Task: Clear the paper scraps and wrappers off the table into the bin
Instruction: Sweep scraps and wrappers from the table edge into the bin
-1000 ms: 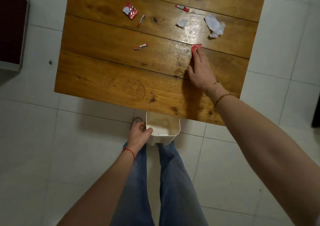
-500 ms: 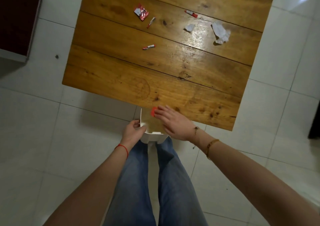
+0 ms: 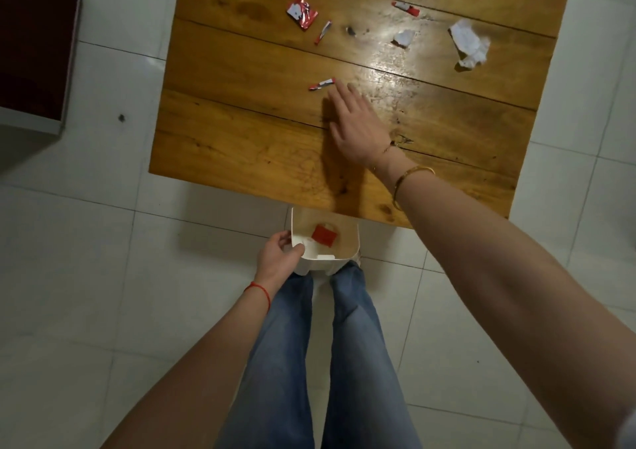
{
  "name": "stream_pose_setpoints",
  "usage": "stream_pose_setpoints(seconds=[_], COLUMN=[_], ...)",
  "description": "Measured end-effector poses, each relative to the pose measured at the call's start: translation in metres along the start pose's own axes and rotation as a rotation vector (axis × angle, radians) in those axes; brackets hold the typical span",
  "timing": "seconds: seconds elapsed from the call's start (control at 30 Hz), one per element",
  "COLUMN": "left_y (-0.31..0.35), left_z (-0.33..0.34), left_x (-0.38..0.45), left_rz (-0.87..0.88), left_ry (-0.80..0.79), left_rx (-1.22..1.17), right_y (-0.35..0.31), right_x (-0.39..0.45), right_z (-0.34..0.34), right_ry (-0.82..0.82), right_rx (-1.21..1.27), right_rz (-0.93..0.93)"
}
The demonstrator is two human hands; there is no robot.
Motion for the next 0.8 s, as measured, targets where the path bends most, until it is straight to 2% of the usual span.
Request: stream_pose_setpoints(seconds=[0.2, 0.37, 0.67, 0.8], left_y=[0.000, -0.002, 0.000, -0.003], left_z=[-0.009, -0.017, -0.022, -0.019], left_x=[0.006, 0.008, 0.009, 0.003], left_rz=[0.027, 0.052, 0.071, 0.058], left_ry=[-0.006, -0.017, -0.025, -0.034], left_rx=[0.054, 0.126, 0.139, 0.126], right_y=[-0.006, -0.015, -0.067, -0.078], right_x=[0.015, 0.006, -0.102, -0.143], right_z=[0.004, 0.009, 0.102, 0.134], right_ry=[-0.054, -0.008, -0.102, -0.110], right_rx=[-0.063, -0.071, -0.078, -0.018], right_rz=[0.015, -0.055, -0.301, -0.295])
Point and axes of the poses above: each hand's wrist, its own x-axis towards the middle knuckle, its own z-axis out of the palm, y = z × x, the point moved 7 cm from there along x, towards the middle knuckle, and after that the axes turned 13 degrees about -y, right-handed, at the moved point
